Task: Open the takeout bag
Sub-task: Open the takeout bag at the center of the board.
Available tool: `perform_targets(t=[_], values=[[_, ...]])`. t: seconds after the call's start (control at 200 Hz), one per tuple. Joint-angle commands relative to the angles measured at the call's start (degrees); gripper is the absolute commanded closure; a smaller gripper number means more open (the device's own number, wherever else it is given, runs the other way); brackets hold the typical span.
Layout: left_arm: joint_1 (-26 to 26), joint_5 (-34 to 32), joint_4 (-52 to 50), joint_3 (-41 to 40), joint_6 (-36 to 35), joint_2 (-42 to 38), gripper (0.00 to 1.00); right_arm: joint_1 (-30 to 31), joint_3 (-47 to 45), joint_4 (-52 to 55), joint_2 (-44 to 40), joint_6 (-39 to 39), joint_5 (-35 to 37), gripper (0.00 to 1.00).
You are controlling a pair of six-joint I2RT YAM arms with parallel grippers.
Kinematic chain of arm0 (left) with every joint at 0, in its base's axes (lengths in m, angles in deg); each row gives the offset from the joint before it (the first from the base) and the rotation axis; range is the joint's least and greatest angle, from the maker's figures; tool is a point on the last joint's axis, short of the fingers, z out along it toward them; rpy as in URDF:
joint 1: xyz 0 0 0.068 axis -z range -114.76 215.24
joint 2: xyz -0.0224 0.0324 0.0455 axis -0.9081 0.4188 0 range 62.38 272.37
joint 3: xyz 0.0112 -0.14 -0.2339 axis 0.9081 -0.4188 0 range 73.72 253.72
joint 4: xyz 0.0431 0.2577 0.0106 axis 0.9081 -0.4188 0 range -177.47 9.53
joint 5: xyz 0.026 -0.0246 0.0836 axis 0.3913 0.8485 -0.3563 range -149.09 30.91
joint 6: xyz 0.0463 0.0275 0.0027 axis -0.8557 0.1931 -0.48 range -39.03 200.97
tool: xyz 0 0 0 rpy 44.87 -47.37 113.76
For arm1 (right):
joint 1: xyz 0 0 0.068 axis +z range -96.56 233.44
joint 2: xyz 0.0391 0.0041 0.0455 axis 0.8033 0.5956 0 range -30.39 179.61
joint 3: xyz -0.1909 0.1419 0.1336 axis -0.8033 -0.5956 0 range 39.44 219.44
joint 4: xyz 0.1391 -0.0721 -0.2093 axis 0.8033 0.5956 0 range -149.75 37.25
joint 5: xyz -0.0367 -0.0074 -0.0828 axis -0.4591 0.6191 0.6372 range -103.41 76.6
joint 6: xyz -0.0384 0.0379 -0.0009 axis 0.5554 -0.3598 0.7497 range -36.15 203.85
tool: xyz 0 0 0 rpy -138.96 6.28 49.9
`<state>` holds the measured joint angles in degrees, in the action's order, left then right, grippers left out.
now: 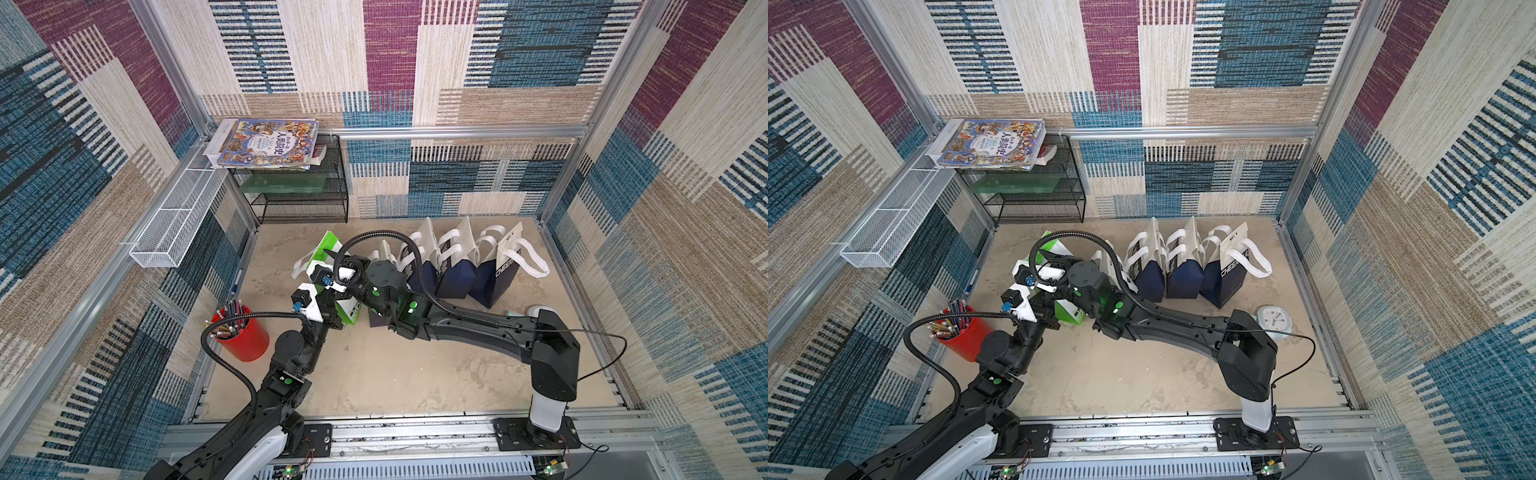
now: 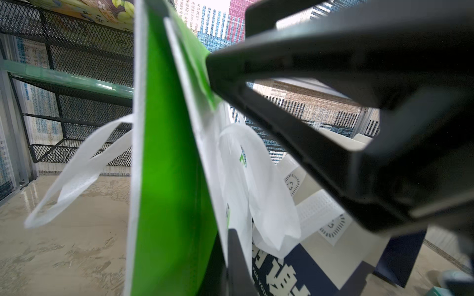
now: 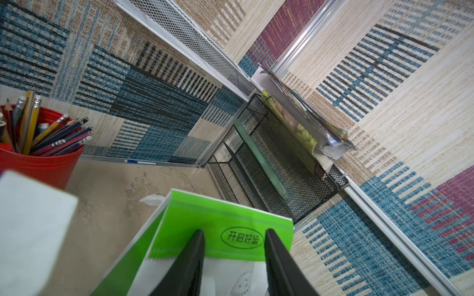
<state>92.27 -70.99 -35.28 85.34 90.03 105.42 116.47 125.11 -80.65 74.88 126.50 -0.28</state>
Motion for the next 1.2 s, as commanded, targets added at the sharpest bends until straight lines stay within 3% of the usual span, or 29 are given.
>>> perform_targets(t=[0.0,0.225,1.197], values=[[-0.05,-0.45,0.25,0.05,-0.97,-0.21,1.00,0.09,-2.09,-1.08,-1.69,-2.18,0.76,0.52],[-0.11,-0.59,0.21,0.02,-1.12,-0.07,1.00,0.09,-4.11,0.30,-4.24,-3.67,-1.22,0.45],[-0.05,-0.69,-0.10,0.12,-1.08,0.42,1.00,0.09,-2.09,2.52,-2.53,-5.56,-4.53,0.44]])
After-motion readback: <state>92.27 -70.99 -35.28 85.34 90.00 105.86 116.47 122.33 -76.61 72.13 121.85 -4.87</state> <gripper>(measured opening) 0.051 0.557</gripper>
